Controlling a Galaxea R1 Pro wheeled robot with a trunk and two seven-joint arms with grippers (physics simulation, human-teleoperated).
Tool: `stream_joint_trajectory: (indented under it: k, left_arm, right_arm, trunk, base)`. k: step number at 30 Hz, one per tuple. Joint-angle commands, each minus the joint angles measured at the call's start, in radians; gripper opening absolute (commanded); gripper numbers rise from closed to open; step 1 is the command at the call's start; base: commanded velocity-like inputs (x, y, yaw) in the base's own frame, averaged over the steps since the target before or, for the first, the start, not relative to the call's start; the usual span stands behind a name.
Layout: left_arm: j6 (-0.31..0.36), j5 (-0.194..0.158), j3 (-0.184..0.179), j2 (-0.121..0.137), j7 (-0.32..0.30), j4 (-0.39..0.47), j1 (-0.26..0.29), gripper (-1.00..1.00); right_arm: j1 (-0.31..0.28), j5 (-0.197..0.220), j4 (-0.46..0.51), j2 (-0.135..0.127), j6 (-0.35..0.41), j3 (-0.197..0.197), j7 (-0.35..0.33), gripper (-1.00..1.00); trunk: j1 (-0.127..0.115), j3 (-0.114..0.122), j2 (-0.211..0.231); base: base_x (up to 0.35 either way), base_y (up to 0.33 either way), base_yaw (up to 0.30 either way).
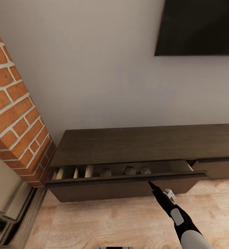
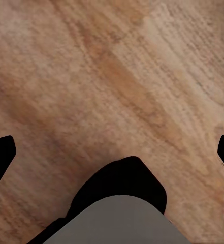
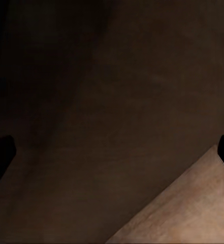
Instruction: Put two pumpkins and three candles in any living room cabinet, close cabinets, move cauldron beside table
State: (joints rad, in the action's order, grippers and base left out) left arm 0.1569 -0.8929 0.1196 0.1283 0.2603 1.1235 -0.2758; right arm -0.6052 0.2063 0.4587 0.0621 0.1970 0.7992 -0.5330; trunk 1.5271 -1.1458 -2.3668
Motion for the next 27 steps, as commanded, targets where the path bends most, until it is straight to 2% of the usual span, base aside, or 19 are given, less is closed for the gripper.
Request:
stream_joint_trajectory:
  k: [1, 7, 12, 19, 27]
  left_arm:
    - [0.004, -0.008, 0.000, 0.000, 0.005, 0.002, 0.000, 1.00]
    - [0.004, -0.009, 0.000, 0.000, 0.005, 0.004, -0.001, 1.00]
    - [-0.060, -0.011, -0.004, 0.000, 0.001, 0.017, -0.002, 1.00]
    - [-0.090, -0.012, -0.004, -0.001, -0.001, 0.041, -0.002, 1.00]
    - [-0.093, -0.011, -0.003, -0.001, 0.001, 0.051, -0.002, 1.00]
  right_arm:
    - [-0.003, 0.009, 0.003, 0.001, 0.011, 0.005, 0.014, 1.00]
    - [-0.006, 0.008, 0.010, 0.002, 0.005, 0.003, 0.039, 1.00]
    - [-0.007, 0.008, 0.011, 0.007, 0.002, 0.000, 0.046, 1.00]
    - [-0.007, 0.008, 0.012, 0.005, 0.002, -0.003, 0.050, 1.00]
    - [-0.007, 0.007, 0.012, 0.004, 0.002, -0.003, 0.051, 1.00]
  trunk:
    - [0.000, -0.001, 0.000]
    - [0.000, -0.001, 0.000]
    - [0.000, -0.001, 0.000]
    - [0.000, -0.001, 0.000]
    - [0.000, -0.001, 0.000]
  base:
    - [0.080, 0.023, 0.000]
    - [0.028, 0.008, 0.000]
    - [0.004, 0.001, 0.000]
    - [0.006, 0.000, 0.000]
    - [0.254, 0.028, 0.000]
